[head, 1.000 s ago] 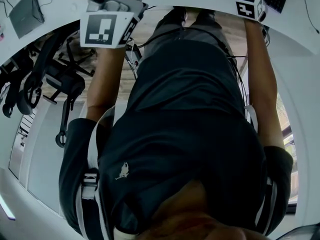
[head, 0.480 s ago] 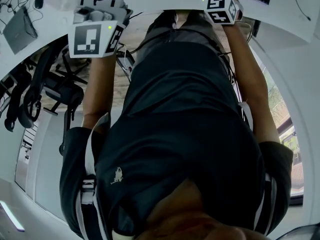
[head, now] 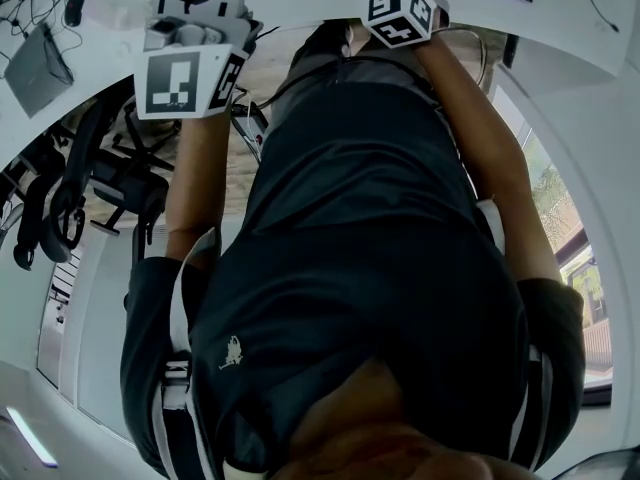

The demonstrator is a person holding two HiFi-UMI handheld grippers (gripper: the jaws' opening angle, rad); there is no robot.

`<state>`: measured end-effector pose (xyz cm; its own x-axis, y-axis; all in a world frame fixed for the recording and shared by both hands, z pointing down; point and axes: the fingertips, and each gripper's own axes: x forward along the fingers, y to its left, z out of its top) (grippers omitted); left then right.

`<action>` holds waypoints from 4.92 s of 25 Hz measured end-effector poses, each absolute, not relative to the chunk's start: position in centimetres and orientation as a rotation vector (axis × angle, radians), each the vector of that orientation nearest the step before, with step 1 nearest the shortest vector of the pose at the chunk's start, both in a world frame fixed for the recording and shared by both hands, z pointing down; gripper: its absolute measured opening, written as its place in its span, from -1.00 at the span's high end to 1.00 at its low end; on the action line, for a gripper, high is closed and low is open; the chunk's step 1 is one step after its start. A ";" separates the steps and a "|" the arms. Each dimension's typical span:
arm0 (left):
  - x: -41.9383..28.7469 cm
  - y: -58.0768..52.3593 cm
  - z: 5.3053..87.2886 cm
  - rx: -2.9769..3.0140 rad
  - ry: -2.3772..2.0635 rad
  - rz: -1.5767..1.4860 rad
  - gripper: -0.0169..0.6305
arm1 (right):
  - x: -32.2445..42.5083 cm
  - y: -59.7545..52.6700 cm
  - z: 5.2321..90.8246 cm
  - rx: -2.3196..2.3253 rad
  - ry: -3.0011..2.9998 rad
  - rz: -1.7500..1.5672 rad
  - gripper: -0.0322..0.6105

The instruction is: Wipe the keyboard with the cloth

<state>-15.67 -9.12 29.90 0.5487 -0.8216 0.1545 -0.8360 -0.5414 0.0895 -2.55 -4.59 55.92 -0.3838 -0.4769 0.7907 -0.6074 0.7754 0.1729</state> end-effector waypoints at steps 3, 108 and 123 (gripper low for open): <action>-16.0 -9.2 29.9 2.621 -1.428 0.136 0.93 | 1.0 -5.2 55.6 0.870 -2.018 0.246 0.76; -18.5 -10.0 27.1 2.603 -1.519 0.013 0.93 | -1.2 -14.0 31.7 1.106 -2.525 0.163 0.77; -18.5 -6.2 23.9 2.685 -1.452 -0.026 0.93 | 4.0 -7.1 14.7 1.285 -2.832 0.192 0.78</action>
<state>-18.54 -6.23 23.88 0.5481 -0.8360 0.0274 -0.8345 -0.5443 0.0861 4.00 -7.10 14.71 -0.6595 -0.7480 0.0739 -0.7512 0.6523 -0.1015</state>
